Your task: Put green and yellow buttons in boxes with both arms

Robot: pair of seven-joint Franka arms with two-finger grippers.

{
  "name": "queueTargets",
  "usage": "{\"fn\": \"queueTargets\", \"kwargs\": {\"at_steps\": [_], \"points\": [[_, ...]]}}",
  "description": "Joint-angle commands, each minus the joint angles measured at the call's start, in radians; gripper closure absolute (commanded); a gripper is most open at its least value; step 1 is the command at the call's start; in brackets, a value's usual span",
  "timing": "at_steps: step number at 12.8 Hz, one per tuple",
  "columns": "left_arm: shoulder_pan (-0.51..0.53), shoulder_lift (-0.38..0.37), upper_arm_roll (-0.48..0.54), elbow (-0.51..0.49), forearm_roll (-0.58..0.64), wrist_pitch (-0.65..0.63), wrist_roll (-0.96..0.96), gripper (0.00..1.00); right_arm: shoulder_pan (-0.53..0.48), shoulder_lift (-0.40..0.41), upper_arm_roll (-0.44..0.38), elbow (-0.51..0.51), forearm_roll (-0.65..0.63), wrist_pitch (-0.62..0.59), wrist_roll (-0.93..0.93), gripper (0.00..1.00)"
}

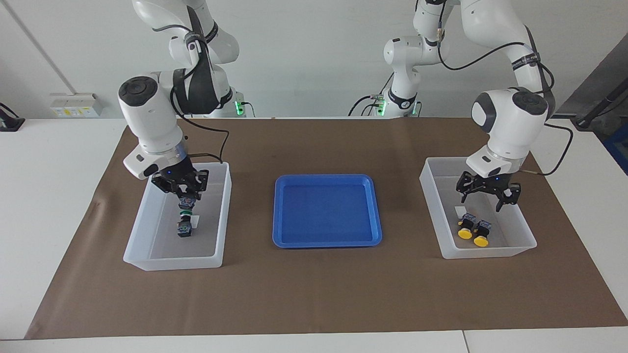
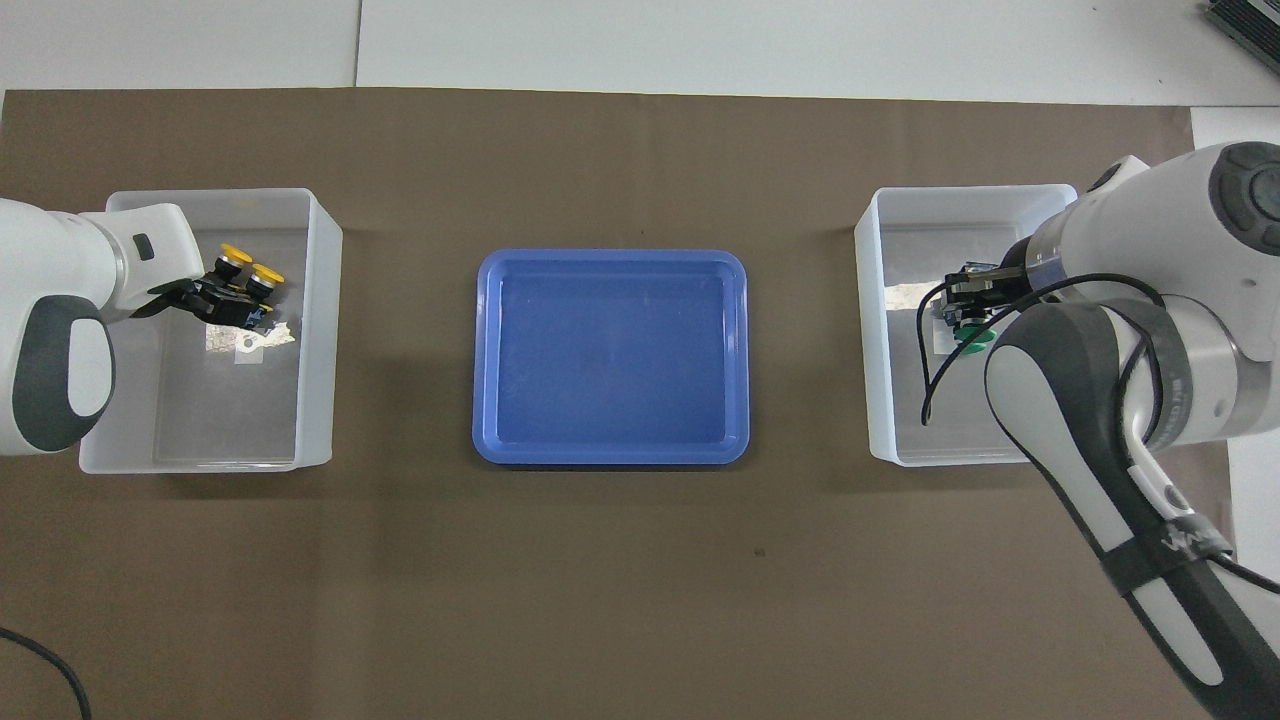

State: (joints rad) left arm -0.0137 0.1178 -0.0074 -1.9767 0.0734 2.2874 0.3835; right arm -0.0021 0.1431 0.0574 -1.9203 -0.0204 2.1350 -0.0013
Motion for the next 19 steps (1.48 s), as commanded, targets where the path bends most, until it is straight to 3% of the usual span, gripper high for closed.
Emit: {"fn": "queueTargets", "kwargs": {"at_steps": [1,4,7,10,11,13,15,19], "points": [[-0.077,-0.061,0.006,-0.017,0.003,-0.065,-0.205,0.00,-0.035,-0.040,0.016,-0.164,0.048,0.145,-0.060,1.00],[-0.109,-0.122,0.006,0.004,0.003,-0.155,-0.348,0.00,-0.035,-0.028,0.016,-0.235,0.050,0.239,-0.062,1.00],[-0.097,-0.202,0.009,0.048,0.002,-0.300,-0.357,0.00,-0.036,-0.007,0.016,-0.236,0.050,0.249,-0.057,0.71],[-0.092,-0.179,0.017,0.207,-0.048,-0.463,-0.359,0.00,-0.036,0.000,0.016,-0.236,0.050,0.261,-0.049,0.09],[-0.080,-0.152,0.018,0.278,-0.100,-0.521,-0.360,0.00,-0.036,0.000,0.016,-0.235,0.050,0.261,-0.048,0.00],[-0.055,-0.109,0.018,0.389,-0.116,-0.629,-0.360,0.00,-0.036,-0.005,0.016,-0.218,0.050,0.255,-0.046,0.00],[-0.049,-0.113,0.018,0.389,-0.115,-0.644,-0.356,0.00,-0.032,-0.039,0.015,-0.160,0.048,0.208,-0.017,0.00],[-0.054,-0.116,0.017,0.392,-0.104,-0.700,-0.350,0.00,-0.022,-0.105,0.012,-0.002,0.033,-0.010,0.089,0.00]]}}
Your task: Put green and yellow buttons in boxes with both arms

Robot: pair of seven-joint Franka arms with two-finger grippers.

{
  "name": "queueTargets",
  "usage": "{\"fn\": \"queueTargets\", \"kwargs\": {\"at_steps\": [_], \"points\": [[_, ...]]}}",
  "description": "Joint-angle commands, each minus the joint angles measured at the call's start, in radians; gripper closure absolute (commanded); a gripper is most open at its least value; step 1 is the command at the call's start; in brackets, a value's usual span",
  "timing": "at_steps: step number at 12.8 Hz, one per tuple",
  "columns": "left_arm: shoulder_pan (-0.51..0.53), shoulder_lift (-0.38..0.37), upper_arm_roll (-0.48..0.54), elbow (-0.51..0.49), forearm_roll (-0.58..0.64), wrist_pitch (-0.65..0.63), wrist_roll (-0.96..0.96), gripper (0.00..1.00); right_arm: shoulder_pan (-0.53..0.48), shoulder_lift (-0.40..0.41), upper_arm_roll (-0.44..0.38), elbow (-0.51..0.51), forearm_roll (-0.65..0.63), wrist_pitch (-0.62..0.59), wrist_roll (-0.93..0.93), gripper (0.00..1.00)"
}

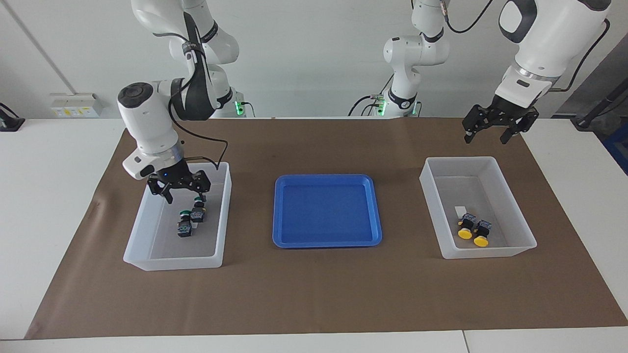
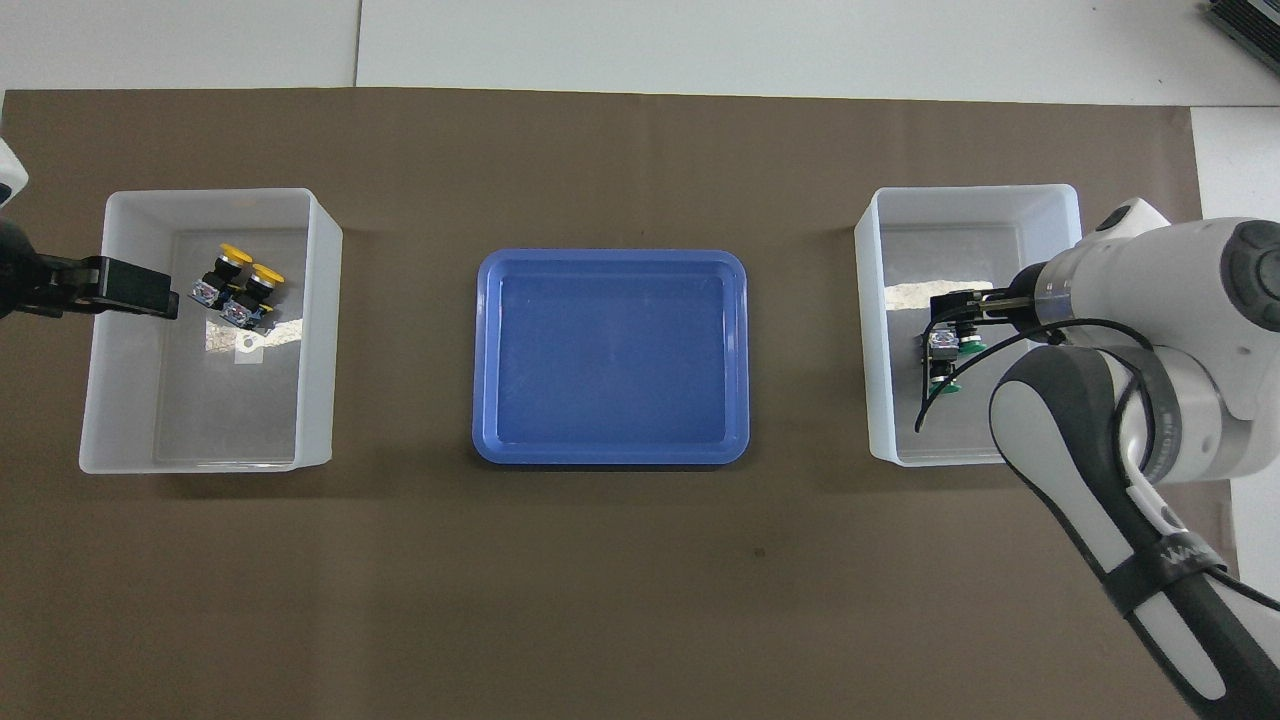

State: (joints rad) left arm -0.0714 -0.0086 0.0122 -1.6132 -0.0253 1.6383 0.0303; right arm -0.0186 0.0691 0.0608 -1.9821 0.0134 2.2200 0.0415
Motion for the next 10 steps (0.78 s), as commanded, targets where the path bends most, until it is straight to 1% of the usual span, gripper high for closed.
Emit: {"fn": "queueTargets", "kwargs": {"at_steps": [1,4,7,10], "points": [[0.008,0.006,-0.001,0.021,-0.007,-0.060,0.002,0.00,-0.006,-0.040,0.008,0.098,-0.001,-0.156,0.067,0.00],[0.009,-0.008,-0.001,0.003,0.002,-0.068,-0.003,0.00,-0.020,-0.078,0.002,0.196,-0.003,-0.305,0.110,0.00],[0.008,-0.016,-0.001,-0.010,0.002,-0.071,-0.003,0.00,-0.055,-0.081,-0.002,0.340,-0.004,-0.478,0.110,0.00],[-0.001,-0.021,-0.001,-0.010,0.004,-0.090,0.000,0.00,-0.095,-0.097,-0.009,0.402,-0.009,-0.580,0.103,0.00]]}}
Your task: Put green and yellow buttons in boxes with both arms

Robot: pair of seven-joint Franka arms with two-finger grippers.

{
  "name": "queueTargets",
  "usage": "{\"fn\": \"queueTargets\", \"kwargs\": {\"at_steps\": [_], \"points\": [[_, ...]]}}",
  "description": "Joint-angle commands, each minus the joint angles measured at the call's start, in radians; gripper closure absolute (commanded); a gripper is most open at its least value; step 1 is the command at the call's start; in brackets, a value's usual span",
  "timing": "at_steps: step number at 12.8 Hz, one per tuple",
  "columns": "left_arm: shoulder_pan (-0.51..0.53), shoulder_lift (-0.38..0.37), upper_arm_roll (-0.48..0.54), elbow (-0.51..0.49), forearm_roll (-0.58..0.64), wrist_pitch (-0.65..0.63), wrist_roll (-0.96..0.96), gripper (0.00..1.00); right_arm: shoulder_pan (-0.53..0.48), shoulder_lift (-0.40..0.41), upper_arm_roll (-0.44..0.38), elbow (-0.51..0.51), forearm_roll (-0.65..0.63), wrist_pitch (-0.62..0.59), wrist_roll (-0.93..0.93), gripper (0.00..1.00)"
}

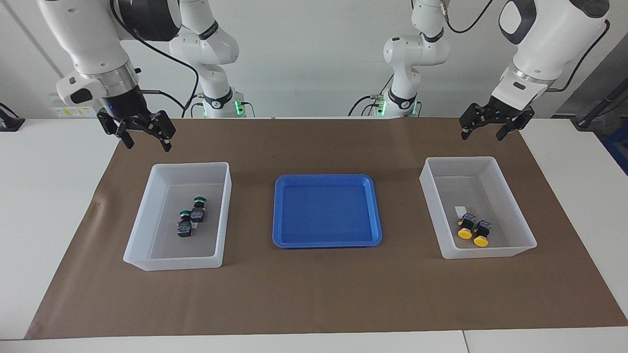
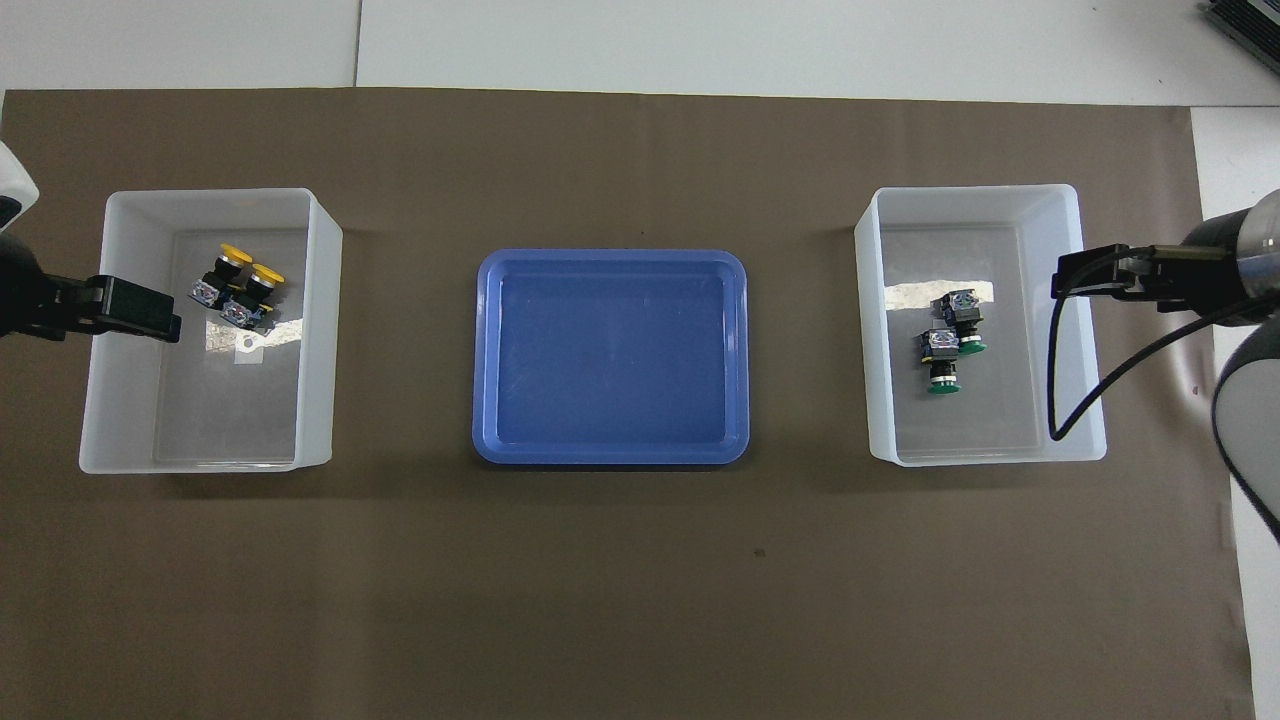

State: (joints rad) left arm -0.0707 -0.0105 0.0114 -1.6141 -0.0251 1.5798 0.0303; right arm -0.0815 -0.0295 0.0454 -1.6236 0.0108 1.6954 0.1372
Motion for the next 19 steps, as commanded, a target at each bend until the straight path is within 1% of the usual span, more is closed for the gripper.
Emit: {"fn": "queueTargets", "kwargs": {"at_steps": [1,3,4,5,6,7,8,12,14,17,19], "points": [[0.002,-0.020,-0.001,0.000,0.004,-0.062,-0.001,0.00,-0.034,-0.004,0.001,0.047,-0.006,-0.080,0.006,0.00],[0.006,-0.029,-0.001,0.000,0.005,-0.067,-0.003,0.00,-0.037,-0.018,-0.028,0.045,-0.009,-0.105,-0.008,0.00],[0.006,-0.029,-0.002,-0.001,0.005,-0.061,-0.003,0.00,-0.020,-0.021,-0.053,0.045,-0.009,-0.109,-0.020,0.00],[0.005,-0.029,-0.002,-0.001,0.005,-0.057,-0.003,0.00,0.000,-0.021,-0.065,0.048,-0.012,-0.126,-0.021,0.00],[0.005,-0.029,-0.002,-0.001,0.005,-0.054,-0.004,0.00,0.028,-0.023,-0.094,0.047,-0.014,-0.129,-0.019,0.00],[0.006,-0.028,-0.001,-0.001,0.005,-0.052,-0.006,0.00,0.076,-0.023,-0.134,0.044,-0.017,-0.128,-0.016,0.00],[0.006,-0.028,-0.001,-0.001,0.005,-0.054,-0.006,0.00,0.095,-0.023,-0.163,0.044,-0.018,-0.126,-0.016,0.00],[0.009,-0.031,0.001,0.000,0.002,-0.044,-0.010,0.00,0.097,-0.052,-0.154,-0.007,-0.017,-0.125,-0.019,0.00],[0.011,-0.029,0.001,0.000,0.002,-0.028,-0.007,0.00,0.112,-0.052,-0.154,-0.007,-0.020,-0.125,-0.021,0.00],[0.009,-0.029,0.001,-0.001,0.002,-0.006,-0.012,0.00,0.149,-0.052,-0.153,-0.007,-0.075,-0.118,-0.033,0.00],[0.009,-0.028,0.001,-0.003,0.004,0.002,-0.012,0.00,0.149,-0.052,-0.154,-0.005,-0.063,-0.119,-0.028,0.00]]}}
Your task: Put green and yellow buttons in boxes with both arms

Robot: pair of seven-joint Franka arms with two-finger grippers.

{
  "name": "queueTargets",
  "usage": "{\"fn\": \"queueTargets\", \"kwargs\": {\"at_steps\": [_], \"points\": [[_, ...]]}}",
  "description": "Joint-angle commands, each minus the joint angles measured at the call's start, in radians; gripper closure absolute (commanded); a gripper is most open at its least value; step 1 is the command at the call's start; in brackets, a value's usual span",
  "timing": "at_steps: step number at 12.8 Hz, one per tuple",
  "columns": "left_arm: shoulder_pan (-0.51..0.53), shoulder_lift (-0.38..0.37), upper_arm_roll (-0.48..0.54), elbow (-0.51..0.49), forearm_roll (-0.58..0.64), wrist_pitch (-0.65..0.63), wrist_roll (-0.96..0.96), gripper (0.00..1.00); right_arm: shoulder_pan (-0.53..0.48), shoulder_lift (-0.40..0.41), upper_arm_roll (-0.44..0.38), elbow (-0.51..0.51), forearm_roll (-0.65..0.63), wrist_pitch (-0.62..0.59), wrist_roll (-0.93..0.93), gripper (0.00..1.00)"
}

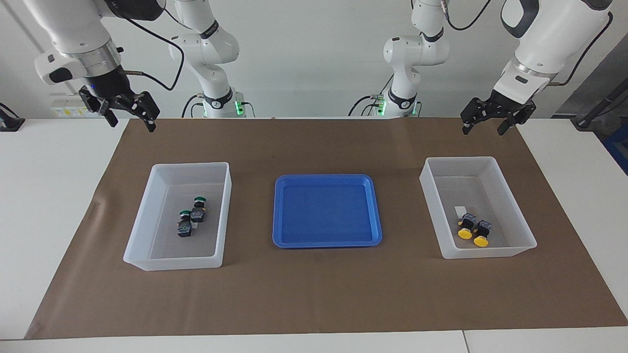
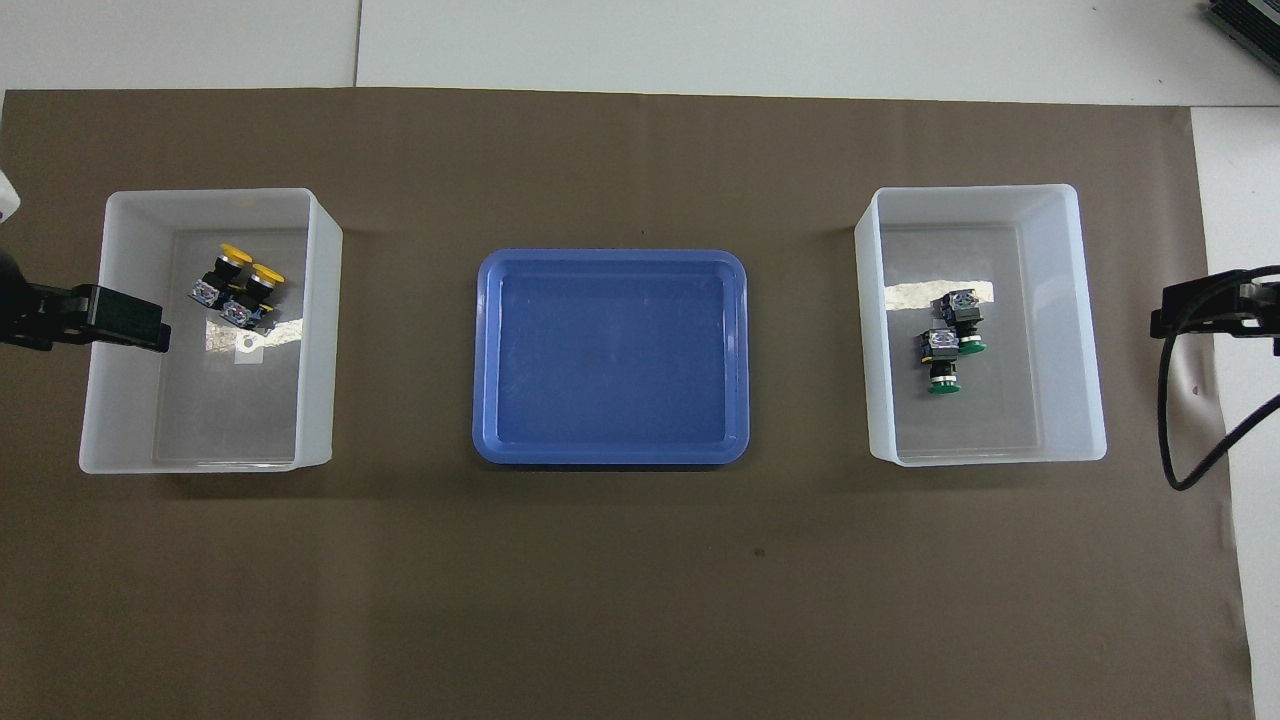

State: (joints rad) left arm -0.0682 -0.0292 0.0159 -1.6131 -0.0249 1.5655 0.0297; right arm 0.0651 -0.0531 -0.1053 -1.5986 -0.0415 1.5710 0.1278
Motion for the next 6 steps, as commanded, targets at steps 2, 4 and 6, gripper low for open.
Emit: {"fn": "queueTargets", "kwargs": {"at_steps": [2,4,6], "points": [[0.007,-0.011,-0.004,-0.007,0.003,0.014,-0.011,0.00,-0.001,-0.025,-0.005,-0.024,0.005,0.003,-0.020,0.00],[0.007,-0.011,-0.004,-0.008,0.003,0.016,-0.011,0.00,-0.002,-0.025,-0.005,-0.023,0.020,0.003,-0.022,0.00],[0.007,-0.012,-0.004,-0.010,0.003,0.014,-0.010,0.00,-0.002,-0.025,-0.005,-0.024,0.023,0.006,-0.019,0.00]]}}
